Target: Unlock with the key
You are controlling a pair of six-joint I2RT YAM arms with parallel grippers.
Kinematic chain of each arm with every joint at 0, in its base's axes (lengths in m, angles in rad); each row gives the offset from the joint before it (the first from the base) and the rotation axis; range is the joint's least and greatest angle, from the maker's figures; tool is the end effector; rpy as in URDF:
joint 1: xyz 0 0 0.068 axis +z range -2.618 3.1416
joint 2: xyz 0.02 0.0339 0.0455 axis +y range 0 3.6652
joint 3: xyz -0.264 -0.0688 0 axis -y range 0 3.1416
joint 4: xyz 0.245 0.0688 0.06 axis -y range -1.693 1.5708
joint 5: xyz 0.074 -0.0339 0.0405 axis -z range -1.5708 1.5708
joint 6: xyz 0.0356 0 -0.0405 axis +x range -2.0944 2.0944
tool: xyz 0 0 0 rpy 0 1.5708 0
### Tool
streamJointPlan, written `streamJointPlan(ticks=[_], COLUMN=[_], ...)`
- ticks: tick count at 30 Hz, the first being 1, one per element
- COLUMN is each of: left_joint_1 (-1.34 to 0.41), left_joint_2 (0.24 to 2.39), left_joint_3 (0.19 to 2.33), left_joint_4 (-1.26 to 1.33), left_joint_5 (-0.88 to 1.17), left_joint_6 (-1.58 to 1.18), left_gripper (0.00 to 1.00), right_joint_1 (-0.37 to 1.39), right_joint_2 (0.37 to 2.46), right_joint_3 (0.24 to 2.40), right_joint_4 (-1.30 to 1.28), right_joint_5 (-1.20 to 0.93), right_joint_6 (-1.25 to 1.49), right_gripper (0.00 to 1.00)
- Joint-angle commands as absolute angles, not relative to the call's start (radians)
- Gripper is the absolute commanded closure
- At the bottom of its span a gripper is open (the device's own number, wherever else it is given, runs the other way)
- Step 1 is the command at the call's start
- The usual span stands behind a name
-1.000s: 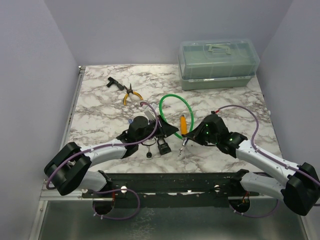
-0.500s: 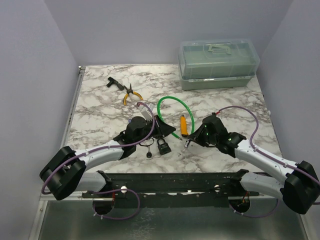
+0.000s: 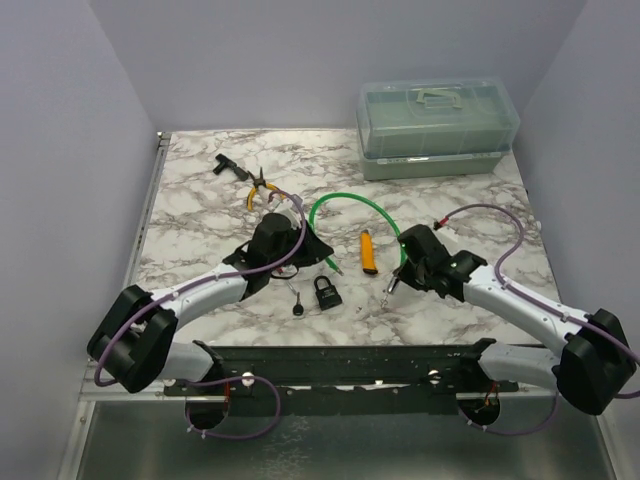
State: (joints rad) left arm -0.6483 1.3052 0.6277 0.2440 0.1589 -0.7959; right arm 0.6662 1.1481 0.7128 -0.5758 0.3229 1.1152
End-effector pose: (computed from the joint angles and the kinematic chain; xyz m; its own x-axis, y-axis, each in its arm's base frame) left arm 0.2184 -0.1725 0.2156 -0.7420 -0.3229 -0.5874 0.2580 0.6712 -0.6949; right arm 0.1771 0.1248 0.2140 -0.7005 0.5326 -0.4751 0.3987 0.8441 0.3585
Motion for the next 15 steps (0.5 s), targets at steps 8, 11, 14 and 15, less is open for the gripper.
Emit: streamJointPlan(ticks=[8,11,14,15], left_joint_1=[-0.552,-0.528,-0.5,-0.488], left_joint_2=[1.534,1.612,1.688,1.711], left_joint_3=[0.835,0.891,0.948,0.969], left_joint_4=[0.177,0.156,0.134,0.124], left_joint_5=[0.224,0.254,0.279,0.288], left_joint_6=[-0.682,-0.671,-0.673,-0.675], left_gripper=[1.0,1.0,1.0,0.99], right_joint_1=[0.522,0.484,0.447,0.437], right_joint_2=[1.272,1.294,1.323,1.336], right_joint_3=[0.749,0.759,0.77,0.775], right_joint_4=[-0.591,-0.572,-0.553,-0.549], right_joint_5=[0.425,0.433,0.436,0.435], right_joint_6=[1.026,0.995,0.97,0.965], right_gripper=[1.0,1.0,1.0,1.0])
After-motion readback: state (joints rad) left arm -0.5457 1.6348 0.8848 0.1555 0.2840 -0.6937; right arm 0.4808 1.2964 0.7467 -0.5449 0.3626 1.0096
